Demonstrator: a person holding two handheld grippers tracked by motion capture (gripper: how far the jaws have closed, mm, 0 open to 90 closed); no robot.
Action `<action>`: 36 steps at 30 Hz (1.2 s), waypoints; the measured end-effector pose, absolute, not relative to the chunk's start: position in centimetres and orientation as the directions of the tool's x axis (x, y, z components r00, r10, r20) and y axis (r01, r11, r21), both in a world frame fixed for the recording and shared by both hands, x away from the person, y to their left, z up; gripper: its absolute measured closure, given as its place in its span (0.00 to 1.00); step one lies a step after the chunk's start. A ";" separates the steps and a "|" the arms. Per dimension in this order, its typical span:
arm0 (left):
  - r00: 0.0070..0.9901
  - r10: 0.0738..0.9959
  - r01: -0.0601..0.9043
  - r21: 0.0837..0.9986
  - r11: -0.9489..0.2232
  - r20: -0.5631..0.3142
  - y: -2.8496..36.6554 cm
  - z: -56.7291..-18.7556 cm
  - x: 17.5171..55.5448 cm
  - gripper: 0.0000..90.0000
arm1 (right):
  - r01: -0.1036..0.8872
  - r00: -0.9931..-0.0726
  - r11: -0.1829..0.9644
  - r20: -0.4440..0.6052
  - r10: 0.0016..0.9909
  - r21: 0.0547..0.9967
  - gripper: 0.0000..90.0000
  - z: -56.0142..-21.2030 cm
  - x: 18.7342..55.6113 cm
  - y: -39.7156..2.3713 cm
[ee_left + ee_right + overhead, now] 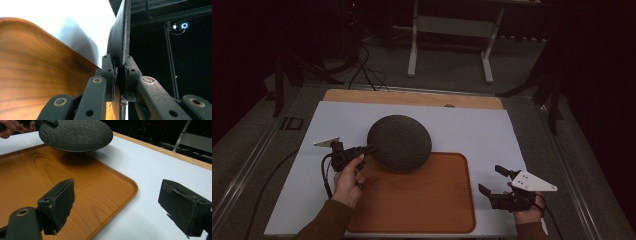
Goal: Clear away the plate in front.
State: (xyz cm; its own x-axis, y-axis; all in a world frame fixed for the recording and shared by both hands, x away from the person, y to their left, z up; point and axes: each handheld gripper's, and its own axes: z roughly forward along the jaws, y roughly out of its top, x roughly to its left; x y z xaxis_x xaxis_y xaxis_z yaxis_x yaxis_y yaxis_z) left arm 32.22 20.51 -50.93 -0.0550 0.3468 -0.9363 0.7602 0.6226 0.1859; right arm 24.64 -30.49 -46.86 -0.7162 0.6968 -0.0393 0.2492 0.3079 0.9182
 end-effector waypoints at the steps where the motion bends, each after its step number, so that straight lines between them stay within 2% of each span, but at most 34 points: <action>1: -0.050 0.346 0.763 0.188 0.618 -0.937 20.5 -50.9 32.1 0.93 | 0.249 -0.716 0.308 -0.039 0.697 0.918 0.15 -46.9 24.6 -30.5; 22: -0.032 0.344 0.788 0.188 0.586 -0.938 20.6 -51.0 29.4 0.92 | 0.247 -0.716 0.311 -0.043 0.697 0.918 0.15 -46.8 24.6 -30.6; 36: -0.024 0.373 0.830 0.190 0.525 -0.927 20.3 -52.1 27.6 0.92 | 0.243 -0.719 0.315 -0.048 0.693 0.917 0.15 -46.8 24.5 -30.5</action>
State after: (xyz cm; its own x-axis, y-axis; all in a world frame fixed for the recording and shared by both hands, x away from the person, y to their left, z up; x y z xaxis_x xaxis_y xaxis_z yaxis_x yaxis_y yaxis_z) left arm 27.62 20.26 -52.06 -0.0235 0.3734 -0.9274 0.8299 0.5245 0.1901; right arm 24.53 -30.52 -46.77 -0.7192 0.6932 -0.0476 0.2429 0.3151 0.9175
